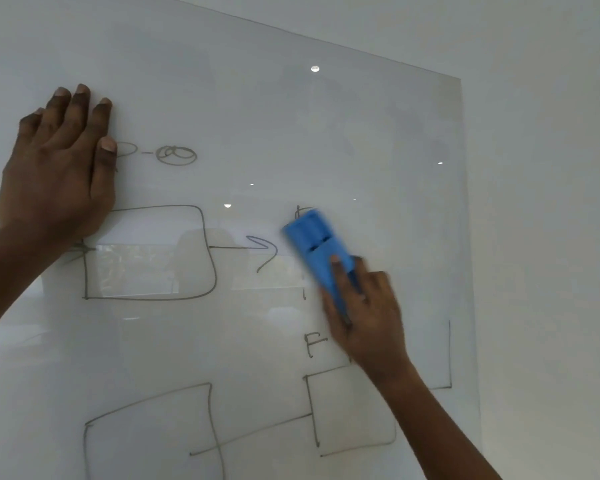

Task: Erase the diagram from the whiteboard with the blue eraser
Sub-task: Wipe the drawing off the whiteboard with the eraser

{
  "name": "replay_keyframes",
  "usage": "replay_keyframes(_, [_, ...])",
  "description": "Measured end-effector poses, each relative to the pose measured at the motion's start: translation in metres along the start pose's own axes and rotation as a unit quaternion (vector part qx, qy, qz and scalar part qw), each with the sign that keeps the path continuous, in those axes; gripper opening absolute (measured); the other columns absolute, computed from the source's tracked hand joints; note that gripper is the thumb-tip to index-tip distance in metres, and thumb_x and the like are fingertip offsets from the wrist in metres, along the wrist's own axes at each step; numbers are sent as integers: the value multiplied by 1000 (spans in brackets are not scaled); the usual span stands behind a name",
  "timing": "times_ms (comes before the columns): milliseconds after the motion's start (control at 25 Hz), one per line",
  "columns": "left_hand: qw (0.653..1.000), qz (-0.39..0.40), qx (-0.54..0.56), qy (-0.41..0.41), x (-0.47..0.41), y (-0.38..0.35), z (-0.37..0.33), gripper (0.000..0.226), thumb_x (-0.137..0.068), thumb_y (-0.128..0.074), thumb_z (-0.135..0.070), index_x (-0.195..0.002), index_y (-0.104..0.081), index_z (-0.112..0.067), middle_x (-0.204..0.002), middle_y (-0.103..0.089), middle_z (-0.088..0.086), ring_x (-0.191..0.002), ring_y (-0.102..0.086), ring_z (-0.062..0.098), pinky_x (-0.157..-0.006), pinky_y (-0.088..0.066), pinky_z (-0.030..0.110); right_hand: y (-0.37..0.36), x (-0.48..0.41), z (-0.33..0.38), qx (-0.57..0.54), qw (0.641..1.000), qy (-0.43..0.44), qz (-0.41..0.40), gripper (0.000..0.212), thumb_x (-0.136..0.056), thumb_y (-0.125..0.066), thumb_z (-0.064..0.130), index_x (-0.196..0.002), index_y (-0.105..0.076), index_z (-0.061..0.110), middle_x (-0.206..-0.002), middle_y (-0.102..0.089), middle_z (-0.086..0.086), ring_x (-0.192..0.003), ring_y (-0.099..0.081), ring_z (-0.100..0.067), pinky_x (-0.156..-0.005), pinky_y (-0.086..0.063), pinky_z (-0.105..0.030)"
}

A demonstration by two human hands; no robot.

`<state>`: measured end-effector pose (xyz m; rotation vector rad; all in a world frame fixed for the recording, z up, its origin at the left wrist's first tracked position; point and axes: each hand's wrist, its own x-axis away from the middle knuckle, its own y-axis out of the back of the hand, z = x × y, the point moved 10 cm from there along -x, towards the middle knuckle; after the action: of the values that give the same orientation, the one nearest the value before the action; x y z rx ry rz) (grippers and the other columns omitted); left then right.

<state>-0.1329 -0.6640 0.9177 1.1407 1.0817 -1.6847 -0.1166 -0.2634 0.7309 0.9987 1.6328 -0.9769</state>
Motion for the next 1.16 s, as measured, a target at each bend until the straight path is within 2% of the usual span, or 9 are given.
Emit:
replay_keyframes(160, [1000, 15, -23, 11, -2, 6, -5, 55, -119, -21, -43, -174, -13, -45, -178, 4, -28, -165, 2, 0, -133, 7, 21, 22, 15, -73, -25, 910, -391, -133, 52, -99, -69, 23, -146, -55, 8, -115, -67, -19, -83, -48, -32, -69, -53, -51])
replay_keyframes(400, [1000, 18, -12, 17, 0, 6, -3, 53, -119, -22, -43, -171, -14, -49, -176, 5, -31, -165, 2, -2, -133, 5, 21, -15, 20, 74, -51, 998, 22, 19, 57, -101, -65, 34, -152, -47, 14, -132, -62, -19, -91, -55, -26, -76, -54, -39])
replay_keyframes(480, [1000, 18, -7, 13, -1, 11, -8, 53, -120, -21, -43, -171, -12, -49, -176, 5, -31, -163, 5, -4, -132, 7, 19, -3, 20, 41, -16, 1000, -19, -11, 54, -100, -67, 31, -147, -54, 8, -127, -65, -22, -88, -55, -28, -72, -55, -40])
replay_keyframes(640, [999, 20, -37, 0, 3, 13, -17, 57, -120, -21, -40, -175, -23, -28, -182, -22, 4, -161, 1, -1, -129, 8, 16, 23, 43, -41, -20, 915, -380, -133, 53, -95, -68, 27, -144, -57, 7, -119, -68, -20, -83, -45, -28, -64, -53, -48])
replay_keyframes(720, [999, 29, -35, 6, 4, 13, -20, 58, -120, -20, -40, -171, -30, -15, -176, -32, 19, -159, -9, 8, -128, 8, 16, 9, 36, -6, -43, 936, -330, -120, 55, -97, -67, 29, -147, -54, 10, -125, -65, -19, -86, -46, -27, -69, -52, -42])
replay_keyframes(880, [999, 35, -27, 8, 3, 18, -23, 59, -120, -19, -40, -170, -32, -12, -175, -33, 21, -160, 0, 0, -128, 7, 16, -12, 21, 66, -55, 998, -21, 5, 53, -101, -65, 33, -149, -51, 12, -133, -62, -19, -89, -53, -26, -73, -54, -38])
replay_keyframes(960, [999, 27, -31, 3, 2, 21, -25, 58, -120, -20, -39, -170, -32, -12, -175, -34, 22, -161, 5, -4, -128, 7, 16, 0, 11, 24, -30, 996, -76, -33, 51, -100, -67, 30, -145, -56, 9, -128, -65, -22, -85, -53, -30, -71, -53, -41])
replay_keyframes(1080, [999, 18, -31, -3, 1, 21, -29, 58, -120, -21, -38, -169, -34, -10, -173, -36, 24, -168, -23, 30, -127, 8, 15, 16, 6, -56, -47, 910, -389, -136, 51, -99, -69, 25, -145, -55, 9, -116, -68, -19, -84, -46, -29, -70, -52, -49])
replay_keyframes(1160, [999, 14, -34, 0, 0, 20, -30, 57, -120, -22, -37, -168, -35, -10, -173, -36, 25, -161, -31, 45, -127, 8, 15, 4, -18, -30, -55, 921, -364, -123, 53, -101, -66, 29, -148, -53, 11, -120, -66, -18, -86, -46, -28, -72, -52, -45])
